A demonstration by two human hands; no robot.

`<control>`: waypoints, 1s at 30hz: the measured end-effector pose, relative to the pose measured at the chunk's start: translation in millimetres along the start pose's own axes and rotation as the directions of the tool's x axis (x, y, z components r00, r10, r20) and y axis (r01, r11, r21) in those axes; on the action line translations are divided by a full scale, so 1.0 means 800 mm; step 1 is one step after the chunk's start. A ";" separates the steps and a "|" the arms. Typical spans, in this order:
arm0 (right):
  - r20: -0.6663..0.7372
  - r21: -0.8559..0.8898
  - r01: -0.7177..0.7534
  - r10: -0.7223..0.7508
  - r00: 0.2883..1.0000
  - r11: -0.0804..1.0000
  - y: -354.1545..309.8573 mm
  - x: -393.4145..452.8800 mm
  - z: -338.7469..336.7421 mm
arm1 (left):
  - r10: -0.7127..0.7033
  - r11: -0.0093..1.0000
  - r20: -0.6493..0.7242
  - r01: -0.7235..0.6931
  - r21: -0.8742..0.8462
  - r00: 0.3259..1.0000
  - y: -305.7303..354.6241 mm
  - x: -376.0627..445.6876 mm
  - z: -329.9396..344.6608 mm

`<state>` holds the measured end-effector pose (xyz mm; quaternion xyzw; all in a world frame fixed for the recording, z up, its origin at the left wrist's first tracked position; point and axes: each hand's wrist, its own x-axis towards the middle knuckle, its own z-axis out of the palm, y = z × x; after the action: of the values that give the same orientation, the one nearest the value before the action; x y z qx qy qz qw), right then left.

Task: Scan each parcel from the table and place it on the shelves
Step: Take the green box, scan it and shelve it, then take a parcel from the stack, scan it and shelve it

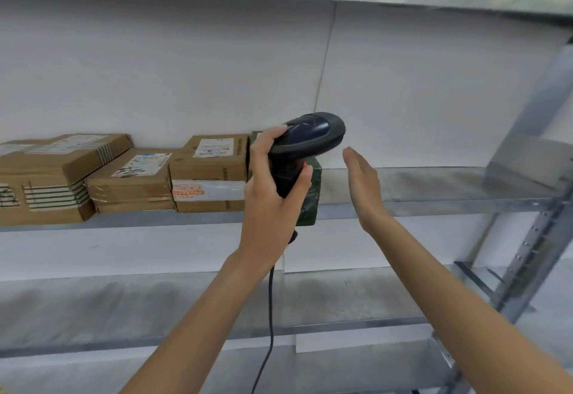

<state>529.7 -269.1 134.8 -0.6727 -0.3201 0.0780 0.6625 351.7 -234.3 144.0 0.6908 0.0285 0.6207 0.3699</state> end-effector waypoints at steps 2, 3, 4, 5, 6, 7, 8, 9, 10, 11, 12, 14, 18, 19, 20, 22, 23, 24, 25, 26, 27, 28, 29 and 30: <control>-0.011 -0.184 0.095 -0.099 0.995 0.978 0.002 0.003 -0.034 | 0.006 1.000 0.064 -0.007 0.013 0.998 0.001 0.007 0.029; 0.005 -0.340 0.144 -0.152 0.988 0.929 0.002 0.004 -0.054 | 0.001 1.000 0.090 -0.002 0.010 0.996 0.000 0.009 0.045; 0.021 -0.514 0.180 -0.198 0.980 0.839 0.003 0.005 -0.075 | -0.013 1.000 0.111 0.013 -0.004 0.994 -0.002 0.010 0.061; 0.027 -0.656 0.195 -0.236 0.971 0.729 0.004 0.006 -0.096 | -0.033 0.999 0.130 0.037 -0.024 0.991 -0.005 0.009 0.078; 0.023 -0.750 0.189 -0.261 0.965 0.633 0.007 0.008 -0.118 | -0.053 0.997 0.145 0.061 -0.046 0.988 -0.008 0.007 0.095; 0.010 -0.809 0.167 -0.270 0.963 0.563 0.010 0.008 -0.140 | -0.071 0.995 0.160 0.082 -0.064 0.985 -0.011 0.004 0.112; -0.011 -0.848 0.133 -0.269 0.963 0.512 0.013 0.008 -0.164 | -0.083 0.992 0.175 0.098 -0.079 0.981 -0.014 -0.001 0.131; -0.037 -0.876 0.097 -0.265 0.964 0.472 0.016 0.007 -0.188 | -0.090 0.989 0.193 0.110 -0.095 0.977 -0.015 -0.005 0.150; -0.063 -0.897 0.060 -0.261 0.963 0.438 0.019 0.006 -0.212 | -0.094 0.986 0.215 0.120 -0.112 0.972 -0.015 -0.010 0.170; -0.091 -0.912 0.022 -0.255 0.963 0.410 0.022 0.003 -0.237 | -0.096 0.983 0.240 0.130 -0.129 0.966 -0.013 -0.015 0.190; -0.123 -0.920 -0.017 -0.247 0.961 0.391 0.026 0.000 -0.262 | -0.094 0.980 0.267 0.137 -0.146 0.959 -0.009 -0.020 0.211; -0.187 -0.922 -0.088 -0.233 0.954 0.377 0.031 -0.009 -0.311 | -0.086 0.974 0.321 0.148 -0.174 0.943 -0.001 -0.031 0.252; -0.285 -0.922 -0.214 -0.194 0.939 0.322 0.047 -0.038 -0.406 | -0.084 0.957 0.430 0.194 -0.218 0.899 0.015 -0.059 0.334; -0.311 -0.919 -0.248 -0.179 0.933 0.306 0.052 -0.047 -0.429 | -0.083 0.953 0.461 0.206 -0.223 0.884 0.020 -0.069 0.354; -0.339 -0.913 -0.283 -0.162 0.927 0.293 0.058 -0.057 -0.451 | -0.080 0.949 0.493 0.218 -0.229 0.866 0.024 -0.079 0.373; -0.392 -0.899 -0.348 -0.133 0.910 0.266 0.073 -0.078 -0.492 | -0.062 0.942 0.551 0.231 -0.243 0.832 0.033 -0.102 0.410; -0.414 -0.892 -0.376 -0.120 0.902 0.251 0.080 -0.089 -0.511 | -0.050 0.939 0.576 0.234 -0.250 0.816 0.037 -0.114 0.427; -0.435 -0.884 -0.401 -0.107 0.894 0.239 0.088 -0.099 -0.528 | -0.040 0.938 0.598 0.236 -0.255 0.801 0.041 -0.126 0.443; -0.453 -0.876 -0.423 -0.091 0.887 0.232 0.095 -0.110 -0.544 | -0.031 0.937 0.616 0.238 -0.257 0.787 0.044 -0.138 0.458; -0.468 -0.868 -0.442 -0.075 0.881 0.225 0.103 -0.121 -0.559 | -0.025 0.936 0.630 0.240 -0.258 0.776 0.047 -0.151 0.474; -0.480 -0.863 -0.458 -0.064 0.875 0.213 0.111 -0.131 -0.573 | -0.023 0.935 0.641 0.243 -0.257 0.768 0.048 -0.164 0.488; -0.492 -0.859 -0.474 -0.054 0.869 0.195 0.119 -0.141 -0.586 | -0.023 0.934 0.650 0.248 -0.257 0.759 0.049 -0.177 0.501; -0.506 -0.853 -0.492 -0.040 0.862 0.176 0.127 -0.150 -0.599 | -0.023 0.933 0.662 0.254 -0.256 0.749 0.051 -0.190 0.514; -0.523 -0.843 -0.513 -0.023 0.852 0.162 0.134 -0.159 -0.611 | -0.021 0.933 0.675 0.257 -0.253 0.738 0.051 -0.202 0.525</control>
<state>723.8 -739.9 47.1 -0.9766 -0.0281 -0.1764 0.1198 666.6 -544.2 49.6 0.7894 -0.1562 0.3015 0.5115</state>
